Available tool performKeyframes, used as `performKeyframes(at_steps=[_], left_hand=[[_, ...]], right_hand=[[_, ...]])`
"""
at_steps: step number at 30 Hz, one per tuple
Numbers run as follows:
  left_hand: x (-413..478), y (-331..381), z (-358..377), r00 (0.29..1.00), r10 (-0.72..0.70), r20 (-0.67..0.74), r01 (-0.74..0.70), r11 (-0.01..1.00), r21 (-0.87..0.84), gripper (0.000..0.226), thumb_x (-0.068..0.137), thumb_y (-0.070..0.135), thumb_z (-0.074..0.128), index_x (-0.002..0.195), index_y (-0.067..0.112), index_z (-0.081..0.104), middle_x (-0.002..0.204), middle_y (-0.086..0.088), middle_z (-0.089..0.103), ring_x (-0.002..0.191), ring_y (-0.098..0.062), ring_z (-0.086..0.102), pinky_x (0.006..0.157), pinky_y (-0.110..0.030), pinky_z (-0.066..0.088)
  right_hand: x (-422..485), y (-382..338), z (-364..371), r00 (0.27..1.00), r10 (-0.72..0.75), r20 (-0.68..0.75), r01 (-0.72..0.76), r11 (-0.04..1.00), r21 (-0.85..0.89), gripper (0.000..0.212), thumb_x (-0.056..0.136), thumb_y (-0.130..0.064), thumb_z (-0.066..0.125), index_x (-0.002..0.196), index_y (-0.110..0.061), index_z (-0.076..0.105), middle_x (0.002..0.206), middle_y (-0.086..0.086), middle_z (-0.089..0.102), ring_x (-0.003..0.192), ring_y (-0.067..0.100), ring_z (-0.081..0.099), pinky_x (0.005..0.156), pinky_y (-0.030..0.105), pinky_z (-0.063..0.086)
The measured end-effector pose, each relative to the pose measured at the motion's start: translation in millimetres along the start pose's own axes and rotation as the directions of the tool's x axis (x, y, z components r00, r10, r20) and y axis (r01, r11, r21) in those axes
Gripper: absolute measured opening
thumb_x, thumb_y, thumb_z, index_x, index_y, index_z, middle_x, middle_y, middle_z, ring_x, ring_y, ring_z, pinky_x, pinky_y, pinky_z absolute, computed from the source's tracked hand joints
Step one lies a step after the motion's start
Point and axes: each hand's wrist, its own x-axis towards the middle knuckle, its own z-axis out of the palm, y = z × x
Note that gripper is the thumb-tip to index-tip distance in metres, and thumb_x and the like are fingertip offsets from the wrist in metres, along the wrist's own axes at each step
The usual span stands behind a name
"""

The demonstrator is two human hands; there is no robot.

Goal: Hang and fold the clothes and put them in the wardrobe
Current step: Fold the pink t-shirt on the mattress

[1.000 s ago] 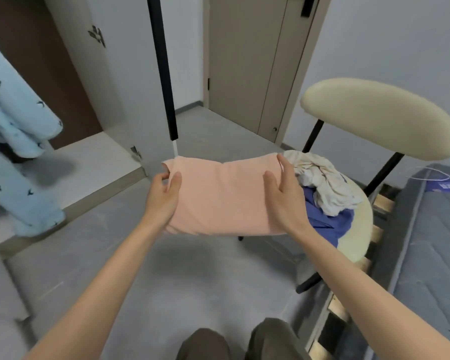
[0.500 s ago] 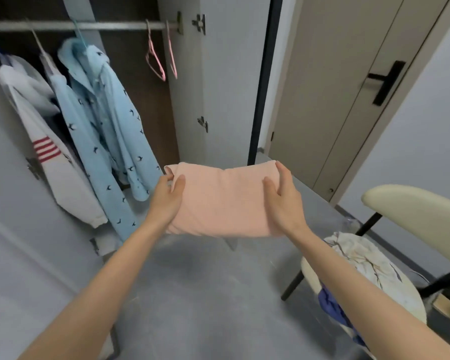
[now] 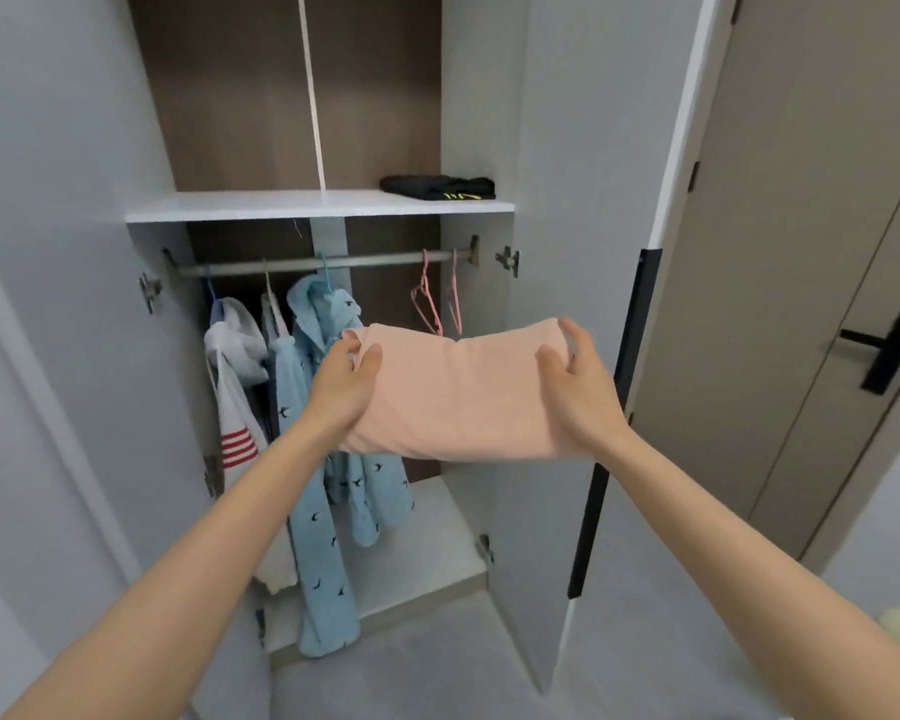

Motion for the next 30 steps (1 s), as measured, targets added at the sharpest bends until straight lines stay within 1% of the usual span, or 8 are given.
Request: performKeyframes(at_steps=[5, 9, 11, 13, 16, 19, 24, 30], left_hand=[[65.7, 21.6, -14.1, 0.997, 0.027, -0.073, -0.025, 0.999, 0.03, 0.049, 0.099, 0.03, 0.04, 0.141, 0.006, 0.035, 0.148, -0.007, 0.037, 0.132, -0.024, 0.037, 0.102, -0.027, 0.028], [127.3, 46.5, -17.8, 0.987, 0.069, -0.144, -0.065, 0.997, 0.036, 0.048, 0.099, 0.031, 0.039, 0.14, 0.007, 0.038, 0.143, -0.007, 0.041, 0.124, -0.022, 0.042, 0.091, -0.027, 0.03], [161.5, 57.6, -17.9, 0.983, 0.079, -0.164, -0.078, 0.997, 0.013, 0.048, 0.099, 0.031, 0.039, 0.141, 0.007, 0.037, 0.144, -0.007, 0.041, 0.121, -0.02, 0.043, 0.089, -0.025, 0.029], [196.1, 66.0, -16.9, 0.981, 0.077, -0.177, -0.079, 0.997, -0.009, 0.05, 0.1, 0.031, 0.04, 0.143, 0.007, 0.035, 0.148, -0.005, 0.037, 0.127, -0.021, 0.041, 0.092, -0.024, 0.029], [247.6, 77.7, -16.7, 0.976, 0.081, -0.202, -0.082, 0.997, 0.004, 0.05, 0.1, 0.032, 0.039, 0.144, 0.009, 0.034, 0.149, -0.005, 0.035, 0.131, -0.025, 0.038, 0.1, -0.028, 0.03], [297.8, 86.6, -21.2, 0.971, 0.096, -0.219, -0.087, 0.995, 0.05, 0.05, 0.1, 0.031, 0.038, 0.145, 0.009, 0.033, 0.149, -0.006, 0.034, 0.133, -0.025, 0.036, 0.103, -0.03, 0.029], [377.2, 86.9, -30.5, 0.964, 0.1, -0.244, -0.087, 0.994, 0.066, 0.049, 0.099, 0.028, 0.042, 0.143, 0.008, 0.035, 0.149, -0.006, 0.035, 0.133, -0.025, 0.036, 0.105, -0.029, 0.029], [467.3, 62.3, -40.8, 0.971, 0.087, -0.223, -0.067, 0.993, 0.094, 0.048, 0.098, 0.029, 0.046, 0.142, 0.012, 0.039, 0.147, -0.006, 0.038, 0.131, -0.027, 0.038, 0.108, -0.035, 0.03]], right_hand=[[71.7, -21.9, 20.4, 0.998, -0.057, 0.006, 0.057, 0.997, 0.055, 0.047, 0.099, -0.029, 0.036, 0.145, -0.03, 0.027, 0.14, 0.002, 0.047, 0.125, 0.024, 0.047, 0.106, 0.042, 0.037], [140.7, -40.2, 33.2, 0.992, -0.129, -0.013, 0.129, 0.987, 0.099, 0.045, 0.098, -0.027, 0.038, 0.143, -0.027, 0.032, 0.134, 0.002, 0.05, 0.121, 0.022, 0.049, 0.099, 0.033, 0.039], [178.1, -48.3, 40.4, 0.988, -0.151, -0.021, 0.152, 0.981, 0.118, 0.046, 0.098, -0.027, 0.038, 0.144, -0.025, 0.032, 0.137, 0.002, 0.049, 0.124, 0.022, 0.047, 0.101, 0.033, 0.038], [216.5, -56.1, 47.4, 0.986, -0.164, -0.021, 0.165, 0.977, 0.136, 0.045, 0.098, -0.027, 0.039, 0.143, -0.025, 0.033, 0.137, 0.001, 0.048, 0.123, 0.021, 0.047, 0.098, 0.031, 0.038], [273.5, -68.6, 58.6, 0.983, -0.183, -0.018, 0.184, 0.969, 0.165, 0.041, 0.097, -0.025, 0.04, 0.138, -0.025, 0.037, 0.12, -0.002, 0.053, 0.11, 0.019, 0.051, 0.086, 0.028, 0.037], [324.4, -80.9, 74.5, 0.975, -0.222, -0.007, 0.22, 0.959, 0.179, 0.038, 0.097, -0.023, 0.039, 0.134, -0.021, 0.038, 0.114, -0.006, 0.049, 0.106, 0.017, 0.05, 0.087, 0.029, 0.039], [395.1, -93.3, 108.4, 0.975, -0.218, 0.032, 0.21, 0.962, 0.173, 0.041, 0.098, -0.025, 0.038, 0.138, -0.02, 0.033, 0.113, -0.004, 0.044, 0.109, 0.021, 0.049, 0.098, 0.039, 0.043], [462.4, -95.9, 158.0, 0.981, -0.157, 0.11, 0.134, 0.972, 0.191, 0.049, 0.098, -0.024, 0.041, 0.144, -0.022, 0.022, 0.123, 0.002, 0.047, 0.106, 0.025, 0.054, 0.082, 0.036, 0.048]])
